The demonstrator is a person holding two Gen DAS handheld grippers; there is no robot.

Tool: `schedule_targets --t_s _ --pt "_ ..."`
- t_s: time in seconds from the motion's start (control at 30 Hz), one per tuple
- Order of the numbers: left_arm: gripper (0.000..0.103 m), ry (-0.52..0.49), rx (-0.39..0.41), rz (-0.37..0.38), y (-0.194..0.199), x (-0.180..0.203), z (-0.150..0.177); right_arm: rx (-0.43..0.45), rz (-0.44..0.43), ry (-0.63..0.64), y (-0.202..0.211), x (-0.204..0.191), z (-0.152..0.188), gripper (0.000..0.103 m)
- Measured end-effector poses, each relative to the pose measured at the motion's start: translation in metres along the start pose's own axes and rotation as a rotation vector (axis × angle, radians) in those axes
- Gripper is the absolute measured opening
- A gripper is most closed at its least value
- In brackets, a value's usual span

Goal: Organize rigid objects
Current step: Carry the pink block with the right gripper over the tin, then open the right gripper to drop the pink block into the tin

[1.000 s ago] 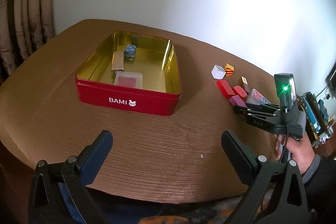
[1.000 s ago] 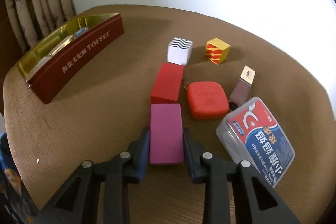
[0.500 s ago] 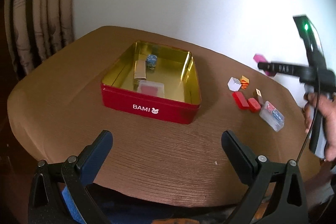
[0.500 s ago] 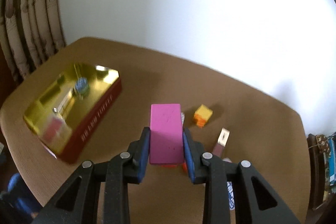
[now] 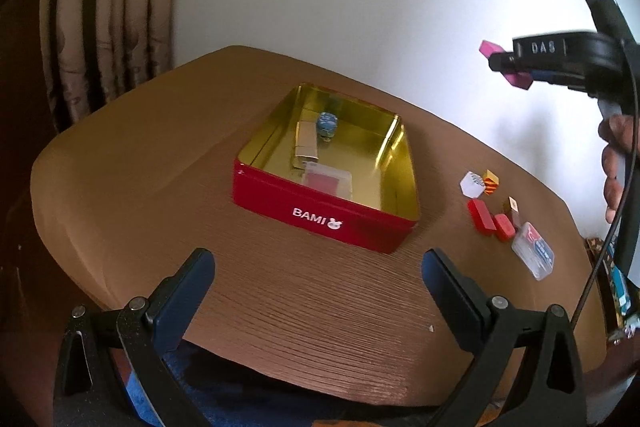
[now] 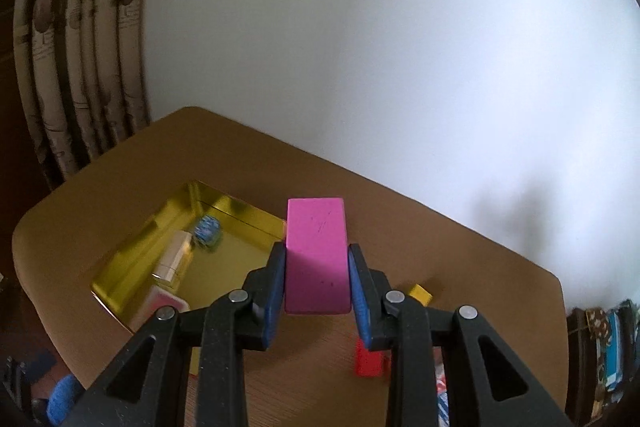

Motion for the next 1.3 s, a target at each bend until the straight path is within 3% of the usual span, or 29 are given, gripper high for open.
schedule_targets --t_s 0.27,0.6,0.97,1.3 --pt "0.102 0.052 -0.019 -0.013 -0.004 -0.011 0.001 0.001 -0.038 0.045 -0.004 -0.045 -0.015 0.030" --pt "0.102 0.118 -0.055 -0.023 -0.010 -0.024 0.004 -0.048 -0.070 0.084 -0.028 -0.081 -0.009 0.030" --pt "0.102 0.104 -0.097 -0.060 -0.024 -0.026 0.006 -0.229 -0.112 0.031 -0.106 -0.094 0.047 0.030" --pt "0.102 0.136 -0.112 -0.082 -0.030 -0.036 0.004 -0.293 -0.118 0.012 -0.155 -0.097 0.056 0.030"
Point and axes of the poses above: each gripper's, at about its wrist camera, not at the fingertips, and y roughly against the way its jaws point, x to its right, z to its underside, the point moved 5 cm from there along -y, roughly the way its jaws point, and after that the axes turned 1 degree about x, right-handed, at the moved point
